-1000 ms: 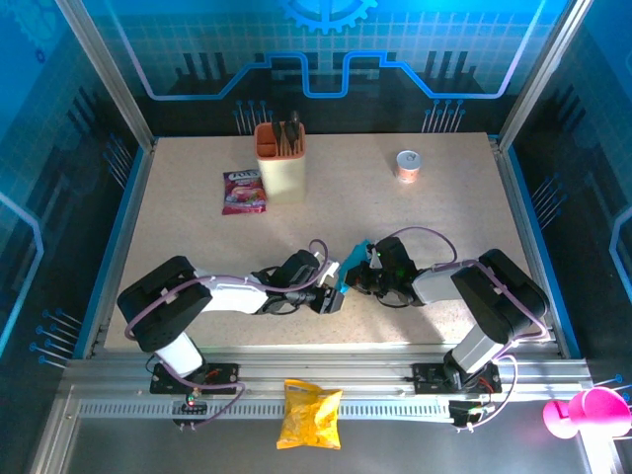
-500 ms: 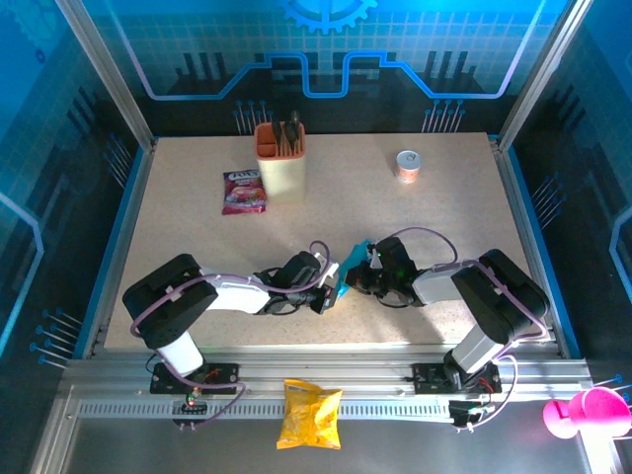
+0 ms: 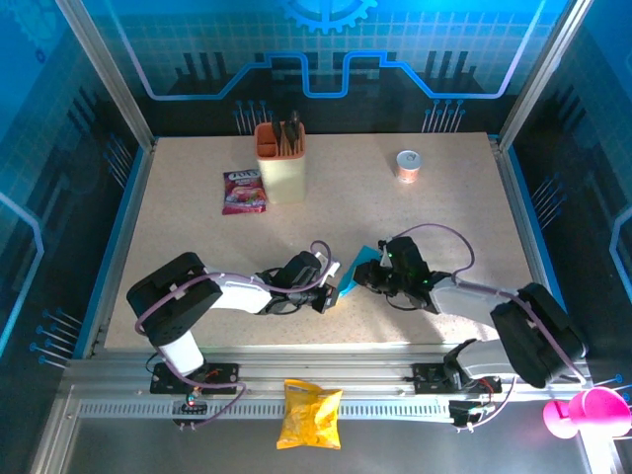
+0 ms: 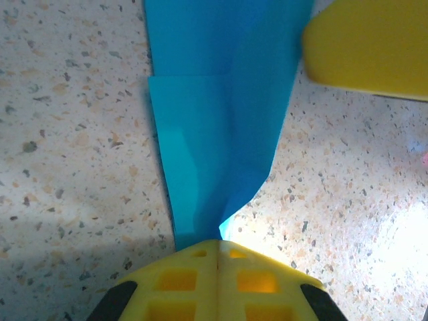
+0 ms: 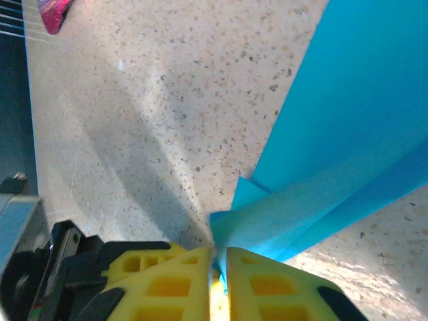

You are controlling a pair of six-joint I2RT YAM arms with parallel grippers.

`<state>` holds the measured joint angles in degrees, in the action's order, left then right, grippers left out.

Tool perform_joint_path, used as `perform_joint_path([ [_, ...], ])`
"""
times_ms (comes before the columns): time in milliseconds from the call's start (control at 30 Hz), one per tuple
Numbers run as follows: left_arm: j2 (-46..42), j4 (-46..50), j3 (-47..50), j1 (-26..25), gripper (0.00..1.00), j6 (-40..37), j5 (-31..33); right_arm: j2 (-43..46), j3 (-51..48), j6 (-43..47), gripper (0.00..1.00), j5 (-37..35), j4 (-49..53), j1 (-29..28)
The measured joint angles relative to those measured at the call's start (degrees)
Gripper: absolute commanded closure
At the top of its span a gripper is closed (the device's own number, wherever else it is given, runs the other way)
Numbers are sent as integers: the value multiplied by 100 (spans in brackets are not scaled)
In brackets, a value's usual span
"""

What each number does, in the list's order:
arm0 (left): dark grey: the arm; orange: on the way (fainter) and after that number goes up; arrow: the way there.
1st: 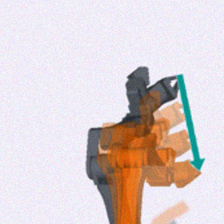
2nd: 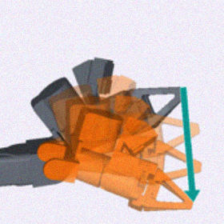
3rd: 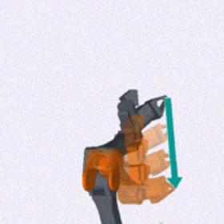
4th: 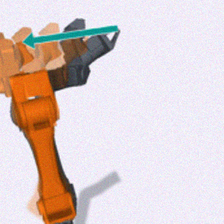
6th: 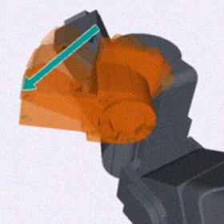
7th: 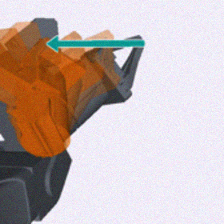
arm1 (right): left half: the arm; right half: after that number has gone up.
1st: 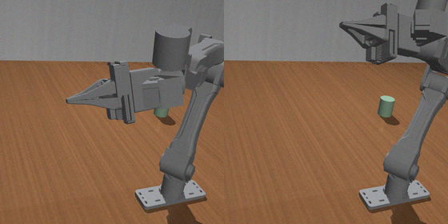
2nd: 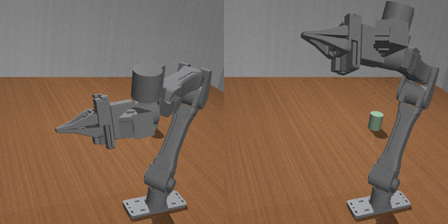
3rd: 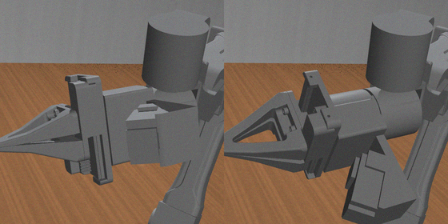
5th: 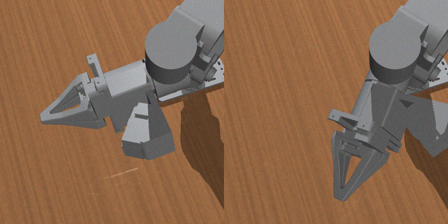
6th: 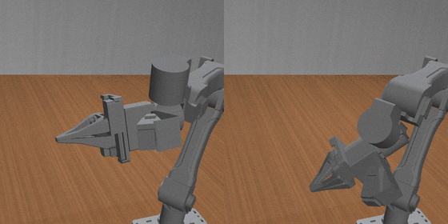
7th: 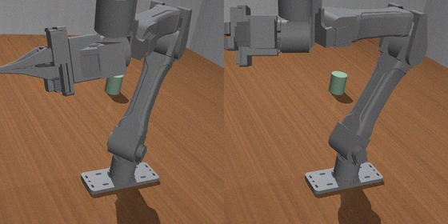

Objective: Fold a paper plane with a square sheet of paper (pick it up from the middle)
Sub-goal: Fold the wing for the fifth time at the center of the table.

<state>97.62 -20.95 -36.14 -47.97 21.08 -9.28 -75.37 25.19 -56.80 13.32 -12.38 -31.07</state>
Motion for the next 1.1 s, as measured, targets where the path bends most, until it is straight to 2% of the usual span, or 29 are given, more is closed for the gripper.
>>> perform_joint_path([
  [200, 55, -109, 0, 0, 100, 4, 0, 271, -2, 133, 100, -181, 391, -138],
  [467, 85, -251, 37, 2, 100, 140, -20, 205, -2, 129, 100, -345, 398, -616],
  [733, 103, -284, 37, 20, 100, 151, -85, -470, -2, 20, 100, -415, 46, -866],
  [1100, 122, -304, 37, 55, 100, 151, -157, -966, 50, -46, 100, -413, -293, -903],
])
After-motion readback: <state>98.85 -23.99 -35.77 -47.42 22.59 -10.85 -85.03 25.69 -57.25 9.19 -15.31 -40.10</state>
